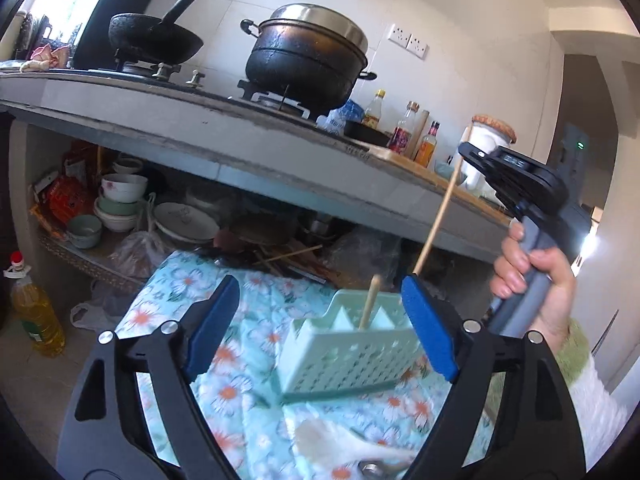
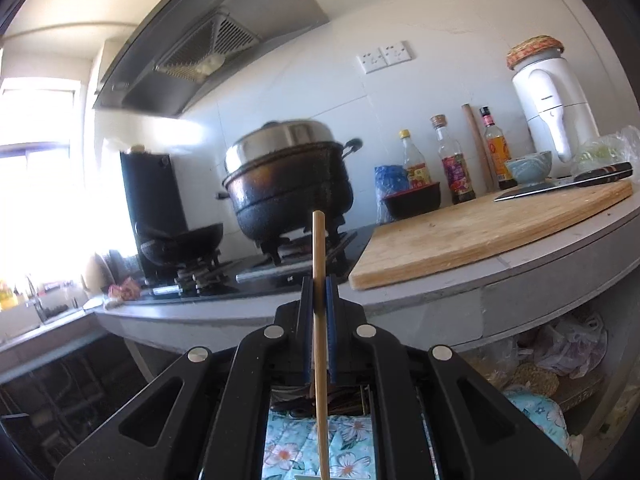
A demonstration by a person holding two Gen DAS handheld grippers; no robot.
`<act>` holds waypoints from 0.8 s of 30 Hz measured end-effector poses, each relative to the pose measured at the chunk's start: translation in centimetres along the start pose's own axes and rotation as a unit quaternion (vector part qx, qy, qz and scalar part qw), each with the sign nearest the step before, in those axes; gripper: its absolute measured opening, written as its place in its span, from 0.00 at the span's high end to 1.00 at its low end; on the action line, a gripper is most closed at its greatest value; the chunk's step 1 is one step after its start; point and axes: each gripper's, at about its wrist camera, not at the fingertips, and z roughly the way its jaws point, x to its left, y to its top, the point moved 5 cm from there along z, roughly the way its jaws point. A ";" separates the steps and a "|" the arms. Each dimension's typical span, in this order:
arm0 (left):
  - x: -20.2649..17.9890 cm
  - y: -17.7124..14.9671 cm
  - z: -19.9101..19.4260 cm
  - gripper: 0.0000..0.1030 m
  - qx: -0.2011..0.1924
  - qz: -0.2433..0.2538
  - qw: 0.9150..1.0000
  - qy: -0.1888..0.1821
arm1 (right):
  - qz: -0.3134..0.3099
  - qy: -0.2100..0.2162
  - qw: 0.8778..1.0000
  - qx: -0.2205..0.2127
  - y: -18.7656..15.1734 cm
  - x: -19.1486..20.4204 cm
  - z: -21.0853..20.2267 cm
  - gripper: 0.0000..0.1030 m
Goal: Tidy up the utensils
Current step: 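Open both tools to drop the chopsticks into the utensil holder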
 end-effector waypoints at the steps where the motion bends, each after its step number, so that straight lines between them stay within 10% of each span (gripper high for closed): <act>1: 0.4 -0.4 -0.6 0.20 0.002 0.000 1.000 0.006 | -0.011 -0.004 1.000 0.005 -0.7 0.3 0.5 0.94; 8: 2.6 -5.0 -3.2 0.17 0.051 -0.016 0.998 0.030 | -0.063 -0.005 0.993 0.096 -6.8 0.9 3.5 0.93; 10: 3.0 -6.0 -3.7 0.17 0.061 -0.026 0.997 0.030 | -0.067 -0.011 0.991 0.117 -7.8 0.6 3.3 0.75; 13: 3.2 -7.0 -4.4 0.17 0.066 -0.032 0.997 0.032 | -0.060 -0.024 0.991 0.117 -7.7 -0.2 2.1 0.48; 24: 2.5 -8.2 -6.4 0.17 0.070 -0.010 0.997 0.033 | -0.028 -0.073 0.993 0.093 -5.1 -4.0 -10.0 0.39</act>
